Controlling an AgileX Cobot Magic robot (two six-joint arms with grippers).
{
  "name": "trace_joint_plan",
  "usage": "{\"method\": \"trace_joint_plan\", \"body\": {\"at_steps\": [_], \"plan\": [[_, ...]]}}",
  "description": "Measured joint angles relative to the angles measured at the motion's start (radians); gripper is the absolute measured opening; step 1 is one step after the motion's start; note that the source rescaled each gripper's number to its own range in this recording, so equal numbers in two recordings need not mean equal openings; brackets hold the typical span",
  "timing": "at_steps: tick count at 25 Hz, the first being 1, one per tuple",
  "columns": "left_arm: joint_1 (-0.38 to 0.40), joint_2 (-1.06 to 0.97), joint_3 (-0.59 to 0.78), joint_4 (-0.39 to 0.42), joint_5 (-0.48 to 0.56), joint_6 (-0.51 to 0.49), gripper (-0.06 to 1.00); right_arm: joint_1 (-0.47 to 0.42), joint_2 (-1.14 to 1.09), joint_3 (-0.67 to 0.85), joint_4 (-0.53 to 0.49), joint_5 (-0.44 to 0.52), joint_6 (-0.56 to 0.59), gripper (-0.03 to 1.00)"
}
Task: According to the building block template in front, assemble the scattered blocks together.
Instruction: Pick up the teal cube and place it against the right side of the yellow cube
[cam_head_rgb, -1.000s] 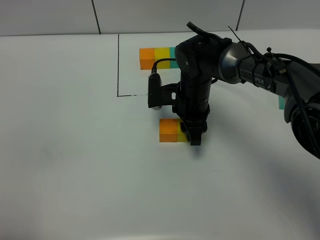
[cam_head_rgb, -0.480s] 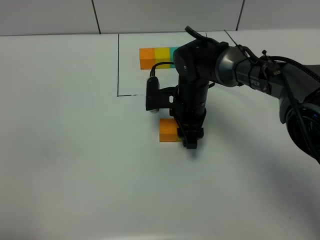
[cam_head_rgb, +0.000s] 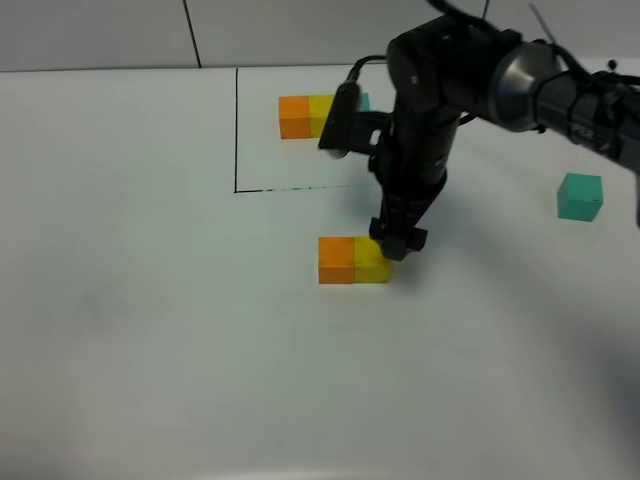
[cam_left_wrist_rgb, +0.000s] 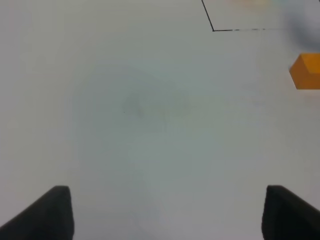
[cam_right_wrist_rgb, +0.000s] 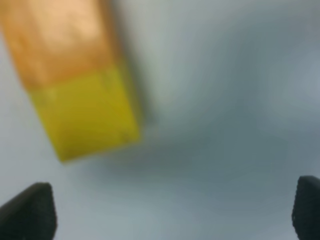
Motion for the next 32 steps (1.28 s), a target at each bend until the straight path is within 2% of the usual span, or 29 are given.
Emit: {"method": "trace_joint_plan", "body": {"at_steps": [3,11,13,16,22,28,32], "plan": [[0.0,0.0,0.0,0.0,0.0,0.0,0.98,-0.086,-0.069,0.079,-0.046,-0.057,0.168,0.93],[0.0,0.0,0.0,0.0,0.0,0.0,0.98,-0.391,-0.235,0.362,-0.128,-0.35,0.773,0.9],[0.0,0.0,0.0,0.0,0.0,0.0,0.98,-0.453,-0.242,0.39,-0.138,-0.386,0.855,0.89],[0.0,0.0,0.0,0.0,0.0,0.0,0.98,-0.493,-0.238,0.401,-0.145,-0.411,0.888,0.88],[0.0,0.0,0.0,0.0,0.0,0.0,0.98,-0.496,-0.223,0.398,-0.121,-0.44,0.888,0.85],[0.0,0.0,0.0,0.0,0.0,0.0,0.98,-0.498,-0.149,0.368,0.019,-0.413,0.771,0.8],[0.0,0.0,0.0,0.0,0.0,0.0,0.98,-0.498,-0.12,0.362,0.037,-0.413,0.751,0.7]]}}
